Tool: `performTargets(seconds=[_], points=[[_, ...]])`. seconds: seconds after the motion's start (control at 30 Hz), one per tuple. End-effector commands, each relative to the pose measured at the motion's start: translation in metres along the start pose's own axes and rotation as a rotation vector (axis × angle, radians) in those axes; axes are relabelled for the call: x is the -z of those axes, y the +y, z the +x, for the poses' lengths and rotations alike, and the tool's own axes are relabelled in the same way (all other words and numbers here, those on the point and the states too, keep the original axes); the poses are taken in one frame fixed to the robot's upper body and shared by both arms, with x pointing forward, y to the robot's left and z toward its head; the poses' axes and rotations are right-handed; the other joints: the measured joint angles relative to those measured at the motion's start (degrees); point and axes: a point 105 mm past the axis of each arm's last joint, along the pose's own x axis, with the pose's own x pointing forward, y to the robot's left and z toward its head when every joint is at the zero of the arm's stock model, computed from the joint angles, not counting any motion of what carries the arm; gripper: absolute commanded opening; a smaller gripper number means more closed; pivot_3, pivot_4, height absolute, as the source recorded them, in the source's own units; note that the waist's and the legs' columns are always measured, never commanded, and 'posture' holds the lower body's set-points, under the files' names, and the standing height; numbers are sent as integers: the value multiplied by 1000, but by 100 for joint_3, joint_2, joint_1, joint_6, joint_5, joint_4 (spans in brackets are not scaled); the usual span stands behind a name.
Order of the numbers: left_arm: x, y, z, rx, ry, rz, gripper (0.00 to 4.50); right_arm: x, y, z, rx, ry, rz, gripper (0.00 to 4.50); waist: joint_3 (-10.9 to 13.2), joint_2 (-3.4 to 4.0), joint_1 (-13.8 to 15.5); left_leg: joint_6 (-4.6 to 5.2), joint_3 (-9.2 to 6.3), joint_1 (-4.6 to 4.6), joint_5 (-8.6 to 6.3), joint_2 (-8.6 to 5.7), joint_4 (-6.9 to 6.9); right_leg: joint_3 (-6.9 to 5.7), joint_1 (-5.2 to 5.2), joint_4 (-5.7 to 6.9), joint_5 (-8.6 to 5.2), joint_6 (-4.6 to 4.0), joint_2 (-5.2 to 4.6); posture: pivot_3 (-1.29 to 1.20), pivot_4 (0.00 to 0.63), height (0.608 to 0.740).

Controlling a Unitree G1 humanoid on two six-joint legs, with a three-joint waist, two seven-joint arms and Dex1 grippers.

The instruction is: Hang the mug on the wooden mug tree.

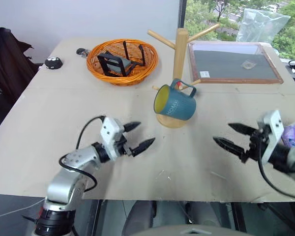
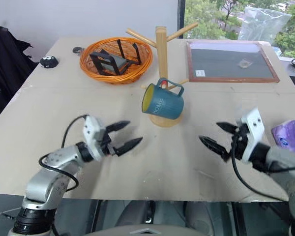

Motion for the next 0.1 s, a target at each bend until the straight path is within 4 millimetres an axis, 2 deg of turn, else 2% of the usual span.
performTargets(seconds=[0.03,0.1], points=[[7,-8,-2,3,42,81,4500,12,-14,-2,69,-128,-105,4470,-3,-14,-4,0,-1,31,-1,4,-3,-2,30,-3,-1,-1,2,0,150,737],[12,-9,-2,-1,50,75,4500,25,-14,-2,44,-149,-109,4470,-2,-11,-4,0,3,79,-3,21,-11,-1,76,-8,-4,-3,8,0,150,737]])
